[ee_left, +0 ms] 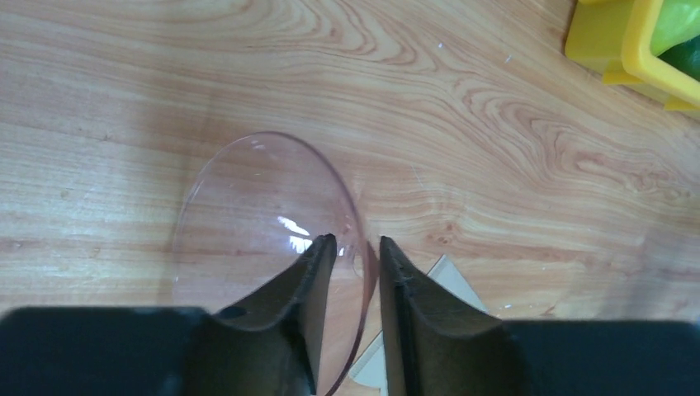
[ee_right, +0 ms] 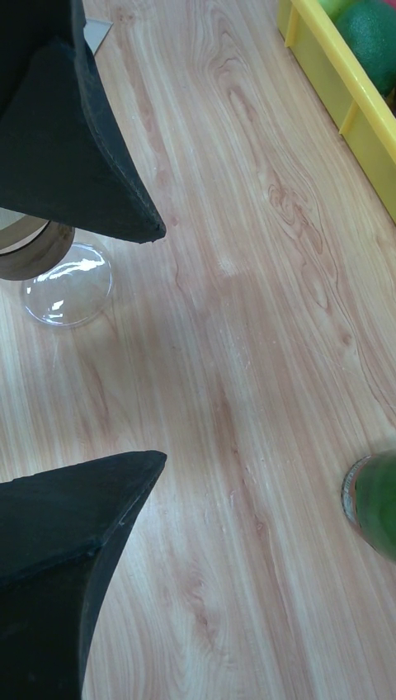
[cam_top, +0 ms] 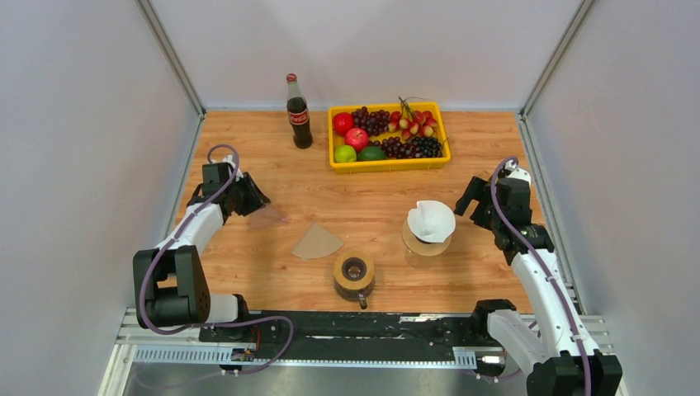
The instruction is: Place the coffee filter in the dripper
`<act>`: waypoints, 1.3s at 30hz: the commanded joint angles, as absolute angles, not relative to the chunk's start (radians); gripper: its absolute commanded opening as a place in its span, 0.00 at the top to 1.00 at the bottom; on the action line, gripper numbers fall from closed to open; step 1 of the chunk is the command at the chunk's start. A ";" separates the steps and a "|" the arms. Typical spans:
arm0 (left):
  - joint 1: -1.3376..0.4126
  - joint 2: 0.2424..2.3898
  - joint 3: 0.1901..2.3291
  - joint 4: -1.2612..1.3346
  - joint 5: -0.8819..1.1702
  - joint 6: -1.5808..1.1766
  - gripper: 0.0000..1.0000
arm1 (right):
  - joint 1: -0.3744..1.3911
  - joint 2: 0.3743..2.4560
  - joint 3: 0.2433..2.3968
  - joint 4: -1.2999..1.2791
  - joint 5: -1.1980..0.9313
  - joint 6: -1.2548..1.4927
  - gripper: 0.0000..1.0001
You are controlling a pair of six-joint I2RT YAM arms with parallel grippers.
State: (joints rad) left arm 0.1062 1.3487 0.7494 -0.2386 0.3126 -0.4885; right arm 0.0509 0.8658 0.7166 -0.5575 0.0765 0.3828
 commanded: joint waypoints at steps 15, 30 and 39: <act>0.112 1.268 0.868 -0.290 0.362 -0.456 1.00 | 0.047 0.821 0.707 -0.516 0.080 0.367 0.00; -0.361 1.039 1.071 -0.414 0.142 -0.224 1.00 | 0.047 0.836 0.706 -0.517 0.081 0.372 0.00; -0.885 1.007 1.126 -0.521 -0.109 -0.092 1.00 | 0.046 0.851 0.708 -0.517 0.086 0.368 0.00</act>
State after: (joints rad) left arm -0.7128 0.9989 1.0538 -0.4641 0.0719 -0.1894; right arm 0.0509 0.8455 0.7048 -0.5560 0.0776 0.3820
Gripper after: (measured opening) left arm 0.041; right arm 0.997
